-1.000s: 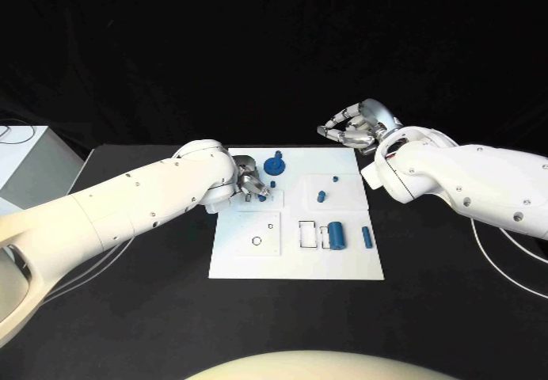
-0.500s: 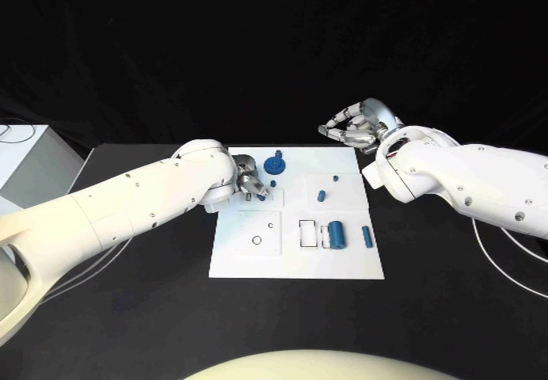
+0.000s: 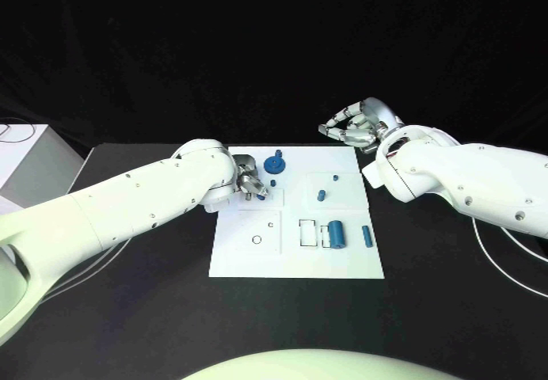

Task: Assemble the parts on the task board

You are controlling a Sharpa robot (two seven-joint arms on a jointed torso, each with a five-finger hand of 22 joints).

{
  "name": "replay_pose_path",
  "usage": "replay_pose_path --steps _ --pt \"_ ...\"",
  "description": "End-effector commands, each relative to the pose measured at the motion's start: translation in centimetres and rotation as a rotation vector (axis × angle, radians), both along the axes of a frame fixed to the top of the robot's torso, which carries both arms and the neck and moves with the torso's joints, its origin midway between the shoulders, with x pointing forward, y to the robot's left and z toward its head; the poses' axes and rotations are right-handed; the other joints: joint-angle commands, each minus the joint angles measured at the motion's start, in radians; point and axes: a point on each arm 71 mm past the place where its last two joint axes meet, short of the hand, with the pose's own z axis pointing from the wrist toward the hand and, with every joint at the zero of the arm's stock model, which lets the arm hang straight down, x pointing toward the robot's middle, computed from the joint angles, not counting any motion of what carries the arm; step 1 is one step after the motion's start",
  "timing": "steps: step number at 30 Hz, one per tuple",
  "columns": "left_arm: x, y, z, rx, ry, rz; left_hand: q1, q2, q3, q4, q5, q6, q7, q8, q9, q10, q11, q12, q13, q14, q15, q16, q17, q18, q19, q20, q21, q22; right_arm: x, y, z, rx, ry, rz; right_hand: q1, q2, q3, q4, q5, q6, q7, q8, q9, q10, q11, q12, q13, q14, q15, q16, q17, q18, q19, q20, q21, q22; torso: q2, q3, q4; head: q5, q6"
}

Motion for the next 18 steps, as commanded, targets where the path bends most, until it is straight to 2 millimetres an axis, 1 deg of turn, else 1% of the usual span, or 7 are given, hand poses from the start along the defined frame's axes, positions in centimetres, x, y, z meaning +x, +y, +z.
replay_pose_path --steps 1,5,9,12,18 --pt "-0.35 -0.04 -0.68 0.030 0.033 -0.022 0.027 0.018 0.106 -0.099 0.004 0.093 -0.088 0.003 0.003 0.002 -0.005 0.004 0.001 0.106 -0.006 0.003 0.263 -0.006 0.018 -0.006 0.005 0.132 -0.06 0.17 0.01 -0.009 -0.003 0.016 -0.009 -0.002 0.005 0.001 0.006 -0.006 0.001 0.004 0.001 -0.007 0.001 -0.005 0.114 0.106 -0.001 0.004 0.263 -0.013 0.076 -0.004 -0.007 0.217 0.000 0.0005 -0.0004 0.000 0.000" --pt "-0.38 -0.11 -0.68 0.030 0.035 -0.024 0.027 0.018 0.107 -0.100 0.004 0.094 -0.087 0.003 0.004 0.003 -0.005 0.005 0.002 0.106 -0.006 0.003 0.263 -0.006 0.020 -0.006 0.006 0.134 -0.06 0.16 0.01 -0.009 -0.003 0.016 -0.009 -0.002 0.005 0.001 0.006 -0.006 0.001 0.004 0.001 -0.007 0.001 -0.005 0.114 0.106 -0.001 0.004 0.263 -0.013 0.076 -0.004 -0.007 0.217 0.001 0.0005 -0.0006 0.000 0.000" --pt "-0.42 -0.18 -0.73 0.027 0.045 -0.027 0.018 0.012 0.103 -0.095 -0.001 0.096 -0.086 0.001 0.006 0.003 -0.003 0.003 -0.001 0.106 -0.005 0.003 0.263 -0.006 0.020 -0.006 0.006 0.134 -0.06 0.15 0.01 -0.009 -0.003 0.016 -0.009 -0.002 0.005 0.001 0.006 -0.006 0.001 0.004 0.001 -0.007 0.001 -0.005 0.114 0.106 -0.001 0.004 0.263 -0.013 0.076 -0.004 -0.007 0.217 0.001 0.0003 -0.0010 -0.001 0.000" --pt "-0.42 -0.20 -0.77 0.025 0.052 -0.028 -0.003 0.003 0.080 -0.077 -0.008 0.100 -0.088 -0.004 0.011 0.004 -0.003 0.001 -0.003 0.106 -0.004 0.003 0.263 -0.006 0.020 -0.005 0.005 0.134 -0.07 0.13 0.02 -0.008 -0.003 0.016 -0.009 -0.002 0.005 0.001 0.006 -0.006 0.001 0.004 0.001 -0.007 0.001 -0.005 0.114 0.106 -0.001 0.004 0.263 -0.013 0.076 -0.004 -0.007 0.217 0.000 0.0009 -0.0002 -0.001 -0.001" --pt "-0.30 -0.19 -0.85 0.022 0.055 -0.023 -0.028 -0.003 0.026 -0.045 -0.018 0.108 -0.094 -0.014 0.018 0.005 -0.008 0.000 -0.002 0.106 -0.007 0.003 0.263 -0.006 0.020 -0.005 0.005 0.134 -0.09 0.13 0.03 -0.008 -0.004 0.016 -0.009 -0.002 0.005 0.001 0.006 -0.006 0.001 0.004 0.001 -0.007 0.001 -0.005 0.114 0.106 -0.001 0.004 0.263 -0.013 0.076 -0.004 -0.007 0.217 0.000 0.0013 -0.0005 -0.002 -0.001"
